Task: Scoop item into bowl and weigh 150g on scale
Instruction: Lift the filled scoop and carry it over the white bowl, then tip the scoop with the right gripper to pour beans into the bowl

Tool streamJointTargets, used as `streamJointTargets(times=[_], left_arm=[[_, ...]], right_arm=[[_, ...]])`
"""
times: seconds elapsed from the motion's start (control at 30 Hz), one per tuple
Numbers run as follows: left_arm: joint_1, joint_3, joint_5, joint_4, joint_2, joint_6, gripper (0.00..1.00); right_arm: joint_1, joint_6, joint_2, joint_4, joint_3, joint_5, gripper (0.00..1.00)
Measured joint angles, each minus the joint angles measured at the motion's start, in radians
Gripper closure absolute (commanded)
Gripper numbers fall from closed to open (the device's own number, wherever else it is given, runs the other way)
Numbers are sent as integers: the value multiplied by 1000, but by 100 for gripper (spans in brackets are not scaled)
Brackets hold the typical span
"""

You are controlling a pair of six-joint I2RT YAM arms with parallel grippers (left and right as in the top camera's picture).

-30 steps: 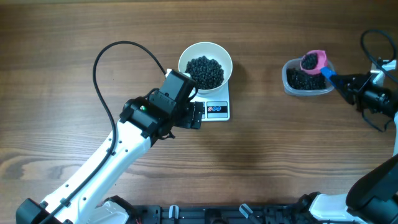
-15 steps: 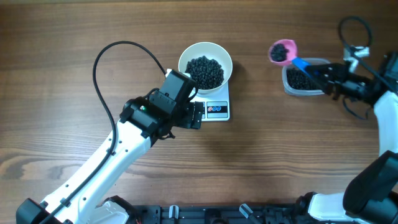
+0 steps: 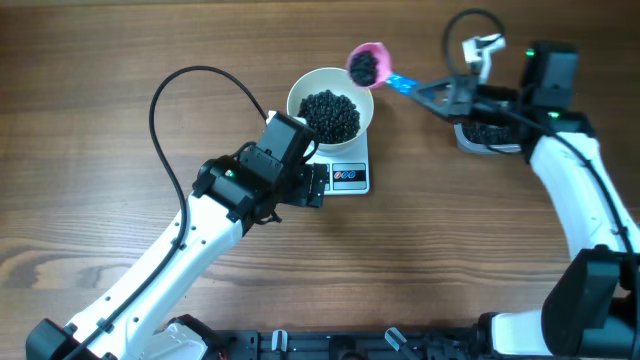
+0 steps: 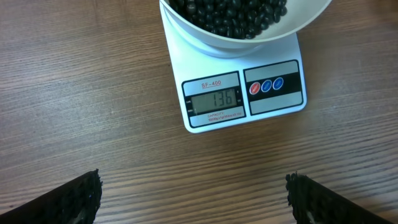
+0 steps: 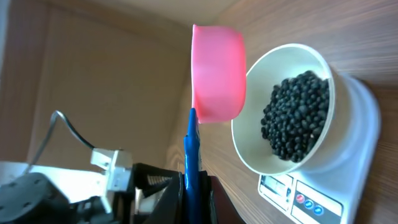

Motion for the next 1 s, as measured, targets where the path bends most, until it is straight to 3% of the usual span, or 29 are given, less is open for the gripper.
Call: streamJointTargets(times=[0.43, 1.0], left_arm=[[0, 0, 0, 0, 0, 2, 1], [0, 0, 0, 0, 0, 2, 0]], right_arm=[[199, -190, 0, 9, 0, 277, 96], [237, -491, 0, 9, 0, 476, 96]])
